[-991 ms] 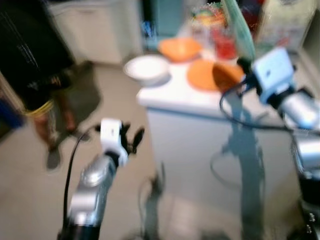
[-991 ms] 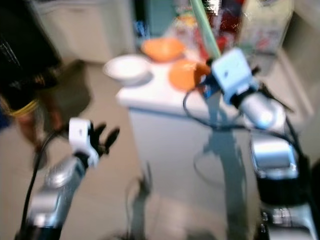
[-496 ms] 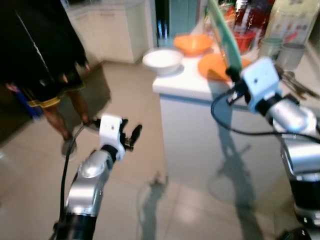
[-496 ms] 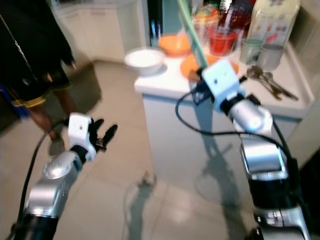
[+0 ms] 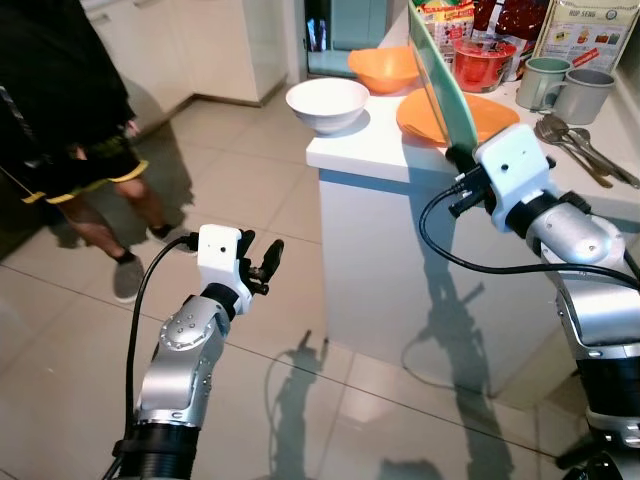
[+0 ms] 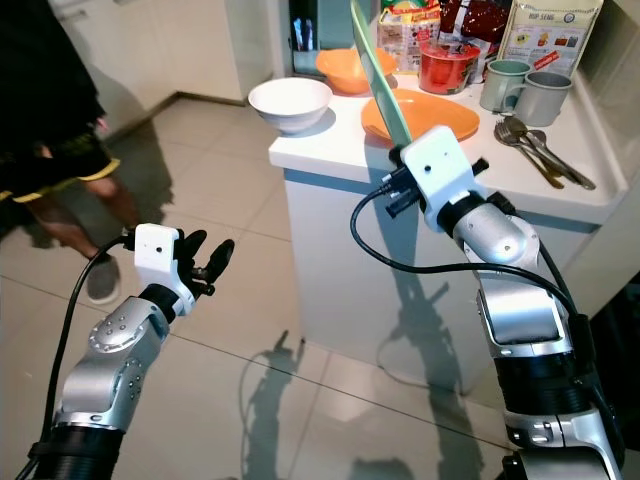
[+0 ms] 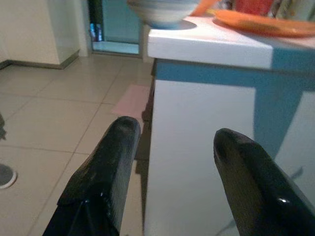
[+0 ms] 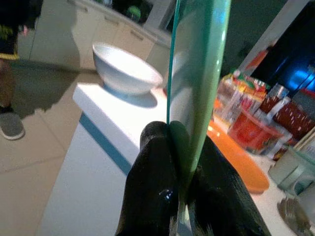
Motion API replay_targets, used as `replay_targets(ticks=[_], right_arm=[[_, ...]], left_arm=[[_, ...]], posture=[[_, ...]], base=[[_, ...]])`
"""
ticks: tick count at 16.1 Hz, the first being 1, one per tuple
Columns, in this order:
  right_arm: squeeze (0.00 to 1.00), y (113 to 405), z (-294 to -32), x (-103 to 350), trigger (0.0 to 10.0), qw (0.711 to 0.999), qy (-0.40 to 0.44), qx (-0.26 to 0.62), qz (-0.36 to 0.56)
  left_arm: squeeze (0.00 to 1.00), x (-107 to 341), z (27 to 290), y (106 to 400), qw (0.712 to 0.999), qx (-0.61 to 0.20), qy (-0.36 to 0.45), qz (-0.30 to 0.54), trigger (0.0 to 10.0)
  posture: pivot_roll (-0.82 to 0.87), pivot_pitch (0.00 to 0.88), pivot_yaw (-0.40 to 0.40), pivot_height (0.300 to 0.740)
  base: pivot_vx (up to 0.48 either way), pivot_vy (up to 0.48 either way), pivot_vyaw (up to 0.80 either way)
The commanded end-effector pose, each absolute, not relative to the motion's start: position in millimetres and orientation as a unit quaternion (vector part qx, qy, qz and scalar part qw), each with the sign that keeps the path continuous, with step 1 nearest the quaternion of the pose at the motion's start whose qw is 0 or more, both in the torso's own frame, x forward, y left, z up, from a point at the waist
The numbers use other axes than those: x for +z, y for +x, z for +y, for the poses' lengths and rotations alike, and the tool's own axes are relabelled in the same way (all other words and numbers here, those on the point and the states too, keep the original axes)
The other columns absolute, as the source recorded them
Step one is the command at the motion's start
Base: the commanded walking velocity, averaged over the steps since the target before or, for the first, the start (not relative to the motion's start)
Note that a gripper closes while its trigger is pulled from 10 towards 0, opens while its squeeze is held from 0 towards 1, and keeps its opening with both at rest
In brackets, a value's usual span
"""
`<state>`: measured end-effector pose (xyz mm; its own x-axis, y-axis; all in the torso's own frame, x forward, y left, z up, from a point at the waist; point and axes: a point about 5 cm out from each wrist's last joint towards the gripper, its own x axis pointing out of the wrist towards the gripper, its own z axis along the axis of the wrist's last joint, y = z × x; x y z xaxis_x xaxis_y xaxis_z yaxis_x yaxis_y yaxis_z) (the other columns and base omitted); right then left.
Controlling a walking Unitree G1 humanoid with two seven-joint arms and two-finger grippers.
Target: Setting the table
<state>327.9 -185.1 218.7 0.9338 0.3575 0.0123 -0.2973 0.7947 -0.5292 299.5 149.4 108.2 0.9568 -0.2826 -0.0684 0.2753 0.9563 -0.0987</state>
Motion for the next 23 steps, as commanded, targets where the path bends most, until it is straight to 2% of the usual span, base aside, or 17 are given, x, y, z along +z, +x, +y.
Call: replay_targets(ticks=[1,7,8,11,13,14,23], right_arm=[[0.0,330.6,-183.3,229.3,10.0,0.945,-0.264,0.172,-0.084],[0.0,334.6,-183.7,226.8,10.0,0.945,-0.265,0.175,-0.079],[0.0,334.4,-185.1,226.6,10.0,0.944,-0.268,0.175,-0.077],[0.0,334.1,-187.1,224.5,10.0,0.943,-0.275,0.175,-0.071],[0.0,335.0,-189.0,222.5,10.0,0.944,-0.272,0.173,-0.067],[0.0,335.6,-189.6,221.8,10.0,0.945,-0.272,0.172,-0.065],[0.0,337.0,-193.7,225.7,10.0,0.944,-0.274,0.168,-0.069]], left_arm=[[0.0,104.1,158.3,298.2,0.991,-0.115,-0.055,0.044,10.0],[0.0,106.1,145.6,302.2,0.988,-0.141,-0.057,0.034,10.0],[0.0,107.7,141.1,305.1,0.987,-0.151,-0.036,0.03,10.0],[0.0,110.1,131.9,305.8,0.985,-0.172,-0.018,0.015,10.0],[0.0,109.7,132.1,307.2,0.986,-0.166,-0.017,0.015,10.0],[0.0,109.4,135.5,309.4,0.987,-0.151,-0.045,0.019,10.0],[0.0,111.2,134.8,312.2,0.987,-0.155,-0.043,0.007,10.0]], posture=[[0.02,0.0,0.031,0.74],[-0.01,0.0,0.031,0.74],[-0.01,0.0,0.031,0.74],[-0.03,0.0,0.037,0.74],[-0.03,0.0,0.042,0.74],[-0.02,0.0,0.043,0.74],[-0.02,0.0,0.045,0.74]], base=[[0.0,0.0,0.0],[0.0,0.0,0.0],[0.0,0.0,0.0],[0.0,-0.451,0.0],[0.0,-0.48,0.0],[0.0,0.0,0.0],[-0.053,0.0,0.0]])
